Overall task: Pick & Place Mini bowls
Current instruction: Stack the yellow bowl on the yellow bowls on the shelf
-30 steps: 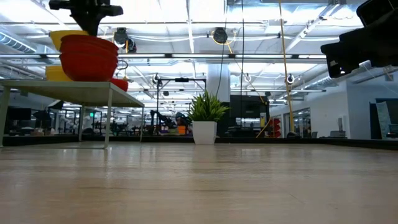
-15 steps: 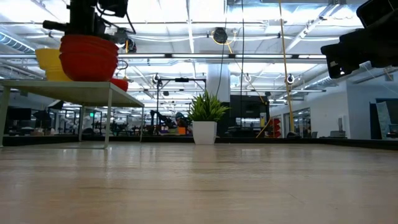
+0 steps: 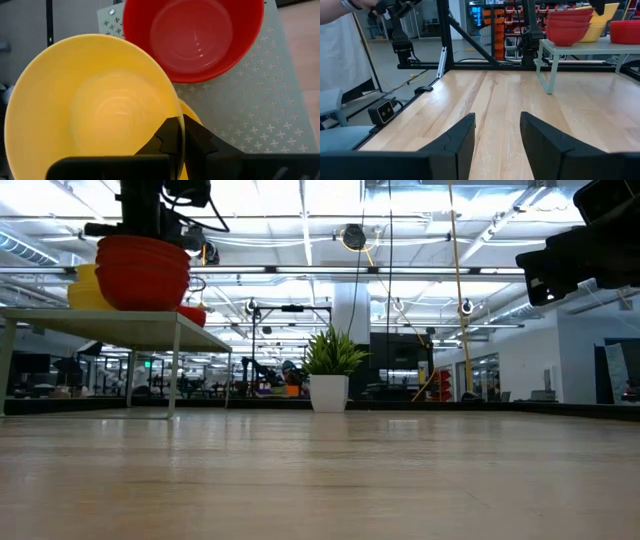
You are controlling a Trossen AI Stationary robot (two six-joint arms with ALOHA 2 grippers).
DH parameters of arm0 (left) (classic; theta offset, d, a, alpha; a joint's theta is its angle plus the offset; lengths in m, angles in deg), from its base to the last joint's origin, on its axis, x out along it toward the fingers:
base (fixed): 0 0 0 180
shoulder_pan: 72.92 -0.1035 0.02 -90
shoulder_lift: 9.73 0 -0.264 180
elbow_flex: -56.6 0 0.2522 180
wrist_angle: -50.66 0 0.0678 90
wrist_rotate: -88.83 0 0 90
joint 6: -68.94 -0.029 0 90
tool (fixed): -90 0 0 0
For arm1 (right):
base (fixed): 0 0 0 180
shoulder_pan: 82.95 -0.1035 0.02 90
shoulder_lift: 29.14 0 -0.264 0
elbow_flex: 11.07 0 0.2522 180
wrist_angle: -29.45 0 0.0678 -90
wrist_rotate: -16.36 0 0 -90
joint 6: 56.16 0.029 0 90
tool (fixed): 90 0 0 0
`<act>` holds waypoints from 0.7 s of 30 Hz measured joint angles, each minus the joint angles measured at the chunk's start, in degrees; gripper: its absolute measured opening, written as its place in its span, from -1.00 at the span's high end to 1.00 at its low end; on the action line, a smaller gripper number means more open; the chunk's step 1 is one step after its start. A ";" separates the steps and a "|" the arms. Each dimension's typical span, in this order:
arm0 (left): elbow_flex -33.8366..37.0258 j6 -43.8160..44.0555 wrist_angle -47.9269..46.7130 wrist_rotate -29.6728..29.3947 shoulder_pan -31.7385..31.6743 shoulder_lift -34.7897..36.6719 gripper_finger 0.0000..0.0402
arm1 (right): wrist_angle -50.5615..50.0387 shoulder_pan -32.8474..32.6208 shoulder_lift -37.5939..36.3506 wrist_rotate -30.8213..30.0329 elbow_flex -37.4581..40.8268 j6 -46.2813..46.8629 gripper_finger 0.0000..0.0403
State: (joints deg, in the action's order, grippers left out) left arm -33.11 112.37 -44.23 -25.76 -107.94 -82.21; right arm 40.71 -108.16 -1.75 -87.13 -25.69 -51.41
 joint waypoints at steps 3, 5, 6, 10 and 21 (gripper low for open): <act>0.00 -0.76 0.04 1.33 -0.06 -0.05 0.96 | -0.02 0.00 0.00 0.01 0.00 -0.08 0.29; 0.00 -0.47 -0.17 2.60 -0.04 -0.15 0.98 | 0.00 0.00 0.01 0.00 0.00 -0.08 0.29; 0.00 -0.19 -0.16 2.94 0.02 -0.15 0.97 | 0.00 0.00 0.01 -0.01 0.00 -0.08 0.29; 0.00 0.15 -0.17 3.40 0.98 -0.17 0.94 | -0.01 0.00 0.01 0.01 0.00 -0.08 0.29; -0.40 0.43 -1.30 3.99 2.19 -0.20 0.96 | -0.01 0.00 0.01 0.01 0.00 -0.08 0.29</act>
State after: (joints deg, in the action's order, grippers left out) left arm -33.50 112.81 -45.53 -21.77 -105.74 -82.41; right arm 40.70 -108.16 -1.75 -87.12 -25.69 -51.49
